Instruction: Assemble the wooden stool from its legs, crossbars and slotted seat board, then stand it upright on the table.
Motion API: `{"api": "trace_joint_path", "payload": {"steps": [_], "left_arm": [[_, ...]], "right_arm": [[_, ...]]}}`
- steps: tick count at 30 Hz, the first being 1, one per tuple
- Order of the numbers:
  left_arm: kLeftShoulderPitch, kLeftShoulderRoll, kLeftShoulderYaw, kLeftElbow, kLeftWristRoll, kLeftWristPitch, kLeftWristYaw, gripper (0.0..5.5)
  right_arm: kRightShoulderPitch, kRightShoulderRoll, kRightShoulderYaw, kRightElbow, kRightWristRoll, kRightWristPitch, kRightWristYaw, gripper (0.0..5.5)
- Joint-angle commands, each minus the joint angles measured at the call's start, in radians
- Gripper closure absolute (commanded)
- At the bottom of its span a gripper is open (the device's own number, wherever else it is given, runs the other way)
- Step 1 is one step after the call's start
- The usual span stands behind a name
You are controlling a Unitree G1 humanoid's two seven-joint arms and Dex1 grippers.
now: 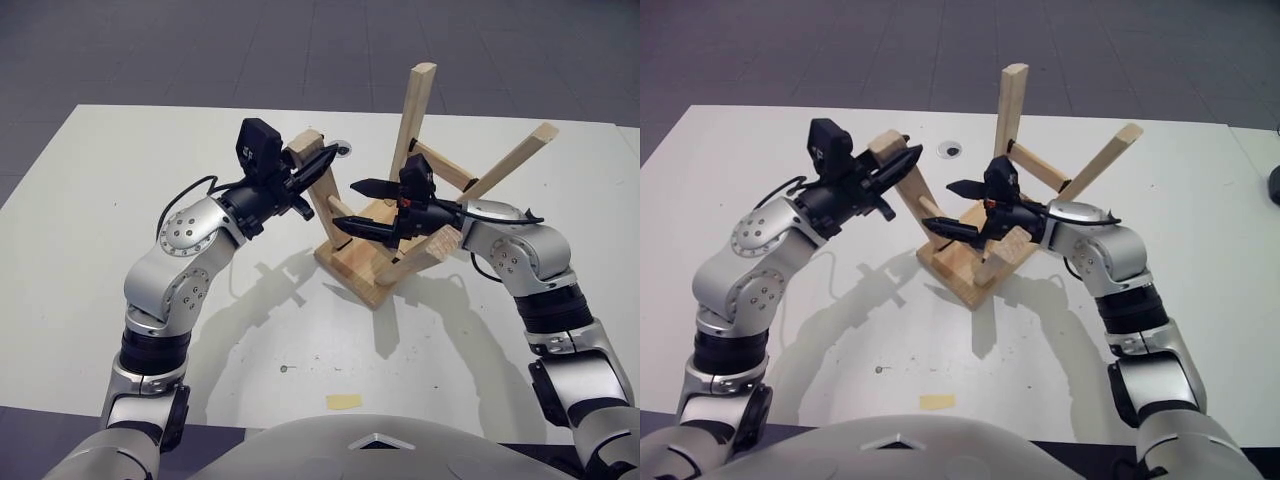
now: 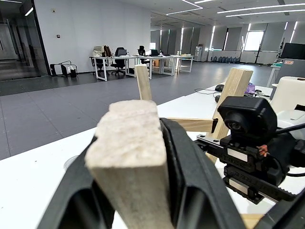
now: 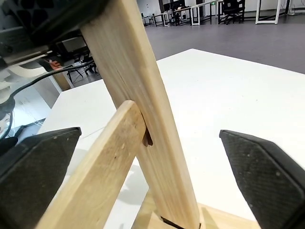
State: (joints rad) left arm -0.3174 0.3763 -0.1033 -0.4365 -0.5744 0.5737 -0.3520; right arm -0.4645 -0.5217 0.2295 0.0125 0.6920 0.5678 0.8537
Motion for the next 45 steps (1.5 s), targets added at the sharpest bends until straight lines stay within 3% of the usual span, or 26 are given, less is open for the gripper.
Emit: {"api": "trace_joint_path", "payload": {"steps": [1,13,26,30,34,45], "left_arm": [[0.069,0.053,-0.1,0.028,0.076,0.08,-0.036,4.36],[0.078,-0.014,-0.029,0.138,0.004,0.198,0.095,4.35],[0.076,-0.109,0.129,0.172,-0.186,0.328,0.176,4.45],[0.084,-0.102,0.122,0.19,-0.154,0.323,0.182,4.45],[0.075,-0.062,0.032,0.132,-0.069,0.257,0.14,4.45],[0.024,-0.003,-0.015,0.09,0.018,0.204,0.092,4.46]], "right_arm": [[0.063,0.031,0.028,0.089,-0.14,0.028,-0.117,0.1],[0.096,0.074,-0.001,0.013,-0.137,0.054,-0.167,0.1],[0.082,0.104,-0.03,-0.045,-0.13,0.083,-0.19,0.1],[0.084,0.109,-0.039,-0.049,-0.135,0.08,-0.202,0.1],[0.08,0.12,-0.049,-0.065,-0.121,0.082,-0.2,0.1],[-0.129,0.189,-0.307,-0.143,0.158,0.186,-0.198,0.1]]}}
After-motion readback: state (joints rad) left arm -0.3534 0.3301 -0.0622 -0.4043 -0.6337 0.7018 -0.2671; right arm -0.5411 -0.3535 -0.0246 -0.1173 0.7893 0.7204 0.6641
